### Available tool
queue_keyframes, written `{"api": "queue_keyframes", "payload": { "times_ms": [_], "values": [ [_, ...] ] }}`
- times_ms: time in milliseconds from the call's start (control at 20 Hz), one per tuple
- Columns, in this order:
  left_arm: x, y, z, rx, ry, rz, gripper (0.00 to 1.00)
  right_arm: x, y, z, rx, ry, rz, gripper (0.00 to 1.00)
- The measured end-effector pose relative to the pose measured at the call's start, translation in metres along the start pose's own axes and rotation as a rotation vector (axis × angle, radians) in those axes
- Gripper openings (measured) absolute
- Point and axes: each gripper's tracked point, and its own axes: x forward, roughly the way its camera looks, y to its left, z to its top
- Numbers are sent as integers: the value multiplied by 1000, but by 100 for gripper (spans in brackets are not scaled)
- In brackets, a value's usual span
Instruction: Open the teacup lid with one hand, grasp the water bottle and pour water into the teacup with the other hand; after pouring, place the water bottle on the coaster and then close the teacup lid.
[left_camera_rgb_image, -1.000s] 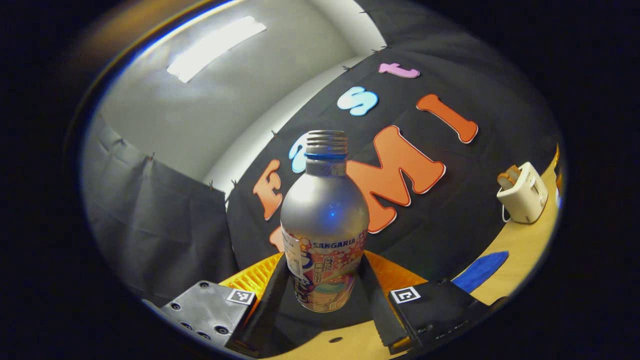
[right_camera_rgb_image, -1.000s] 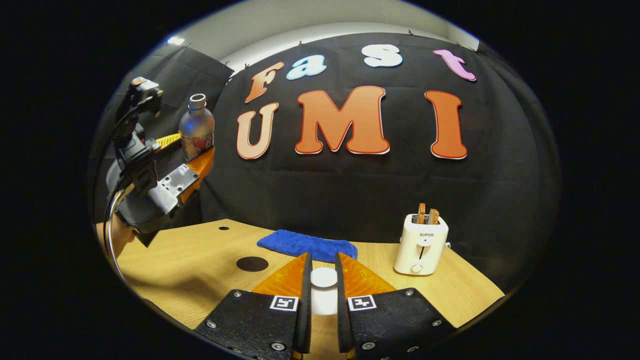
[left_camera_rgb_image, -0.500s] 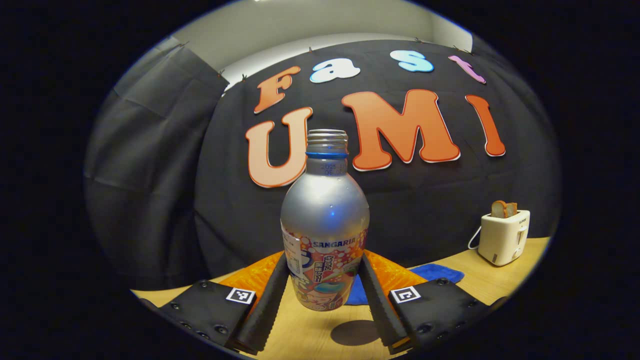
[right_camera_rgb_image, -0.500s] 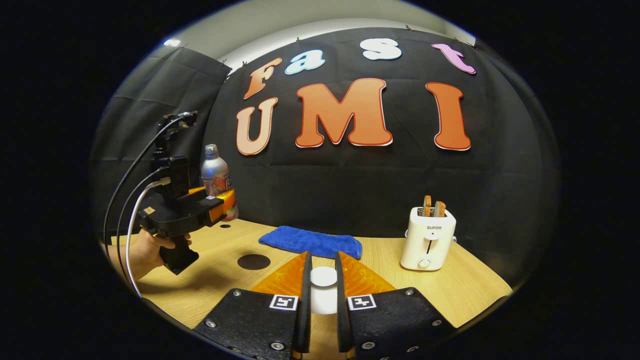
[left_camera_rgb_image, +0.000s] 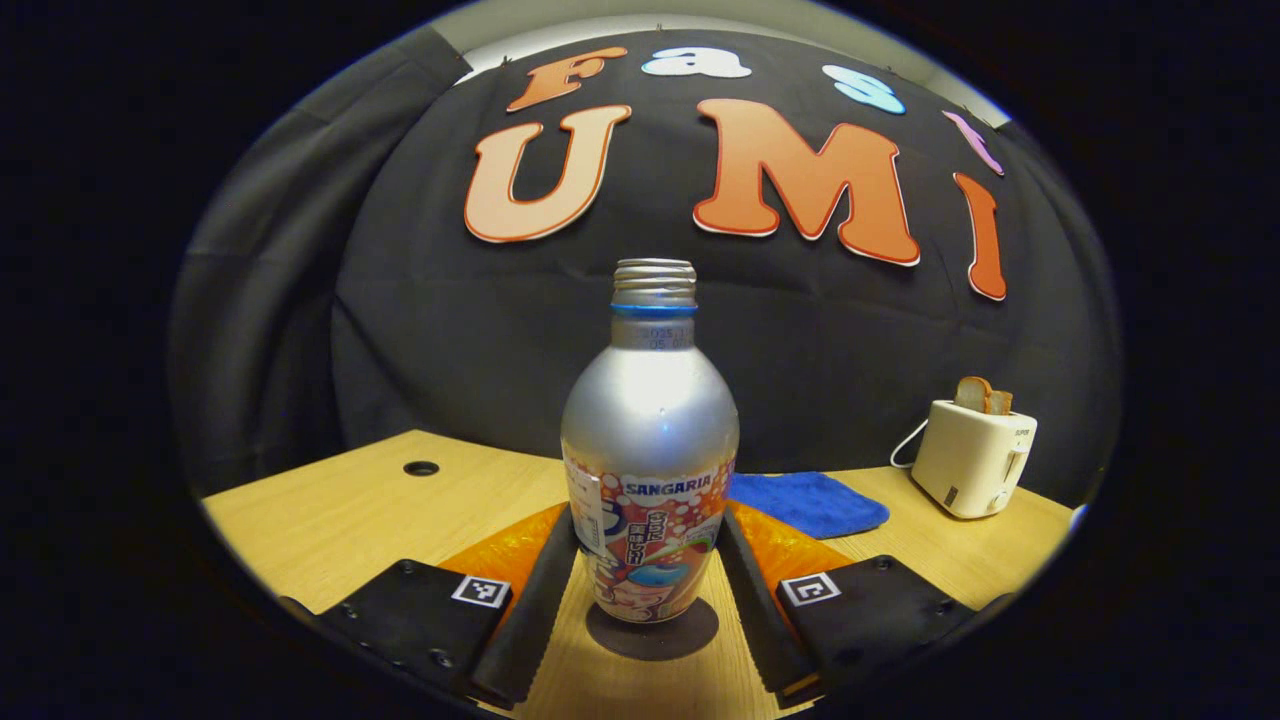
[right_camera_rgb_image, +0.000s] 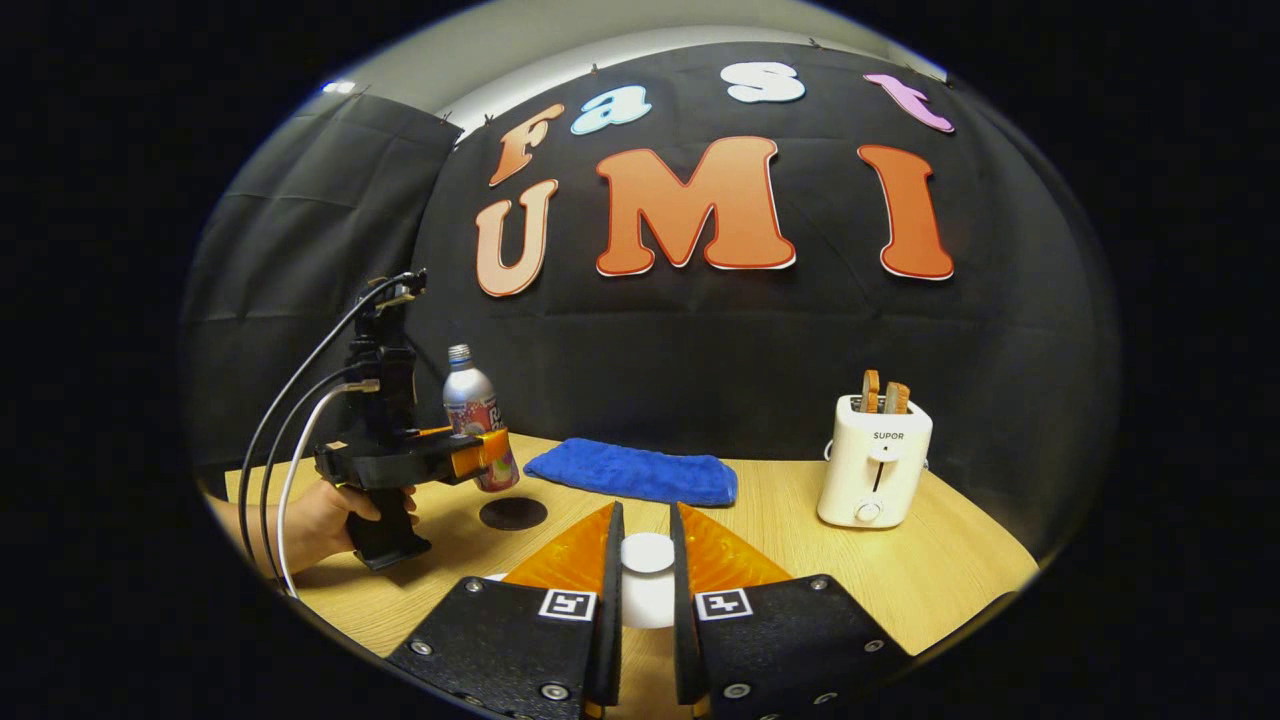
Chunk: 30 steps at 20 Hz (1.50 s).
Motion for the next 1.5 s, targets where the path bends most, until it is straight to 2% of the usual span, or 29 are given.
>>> {"api": "queue_keyframes", "payload": {
  "times_ms": [100,150,250,350,400,450,500,650,700,750,850,1100,1200,1300,1400,1450,1500],
  "values": [
    [2,-6,-11,-36,31,-37,83,1,0,-3,0,5,4,22],
    [3,-7,-15,-49,46,-47,80,2,0,-4,3,5,1,22],
    [7,-6,-26,-55,74,-45,83,3,3,-8,6,17,11,22],
    [7,-8,-36,-49,105,-46,83,3,4,-11,4,24,17,22],
    [9,-7,-40,-47,117,-45,80,4,5,-11,4,24,16,22],
    [10,-8,-42,-43,128,-47,84,5,8,-12,8,25,24,22],
    [9,-10,-42,-38,127,-48,81,6,9,-12,14,27,27,22],
    [6,-8,-43,-19,145,-47,88,8,17,-14,26,31,44,22],
    [5,-5,-41,-16,146,-44,86,8,20,-14,28,30,49,22],
    [3,-4,-39,-10,147,-43,89,9,24,-14,31,28,59,22],
    [-7,-2,-37,15,148,-43,94,9,31,-13,36,25,73,22],
    [-29,-1,-35,71,146,-55,94,13,56,-21,35,37,117,22],
    [-39,-1,-39,68,152,-60,100,15,64,-27,34,44,130,22],
    [-54,3,-44,68,162,-44,94,17,72,-32,29,51,144,22],
    [-67,3,-42,94,144,-41,98,20,77,-38,19,61,152,22],
    [-74,4,-41,112,136,-38,94,21,79,-41,19,67,156,22],
    [-80,4,-40,126,129,-39,97,24,80,-44,18,75,159,22]
  ]
}}
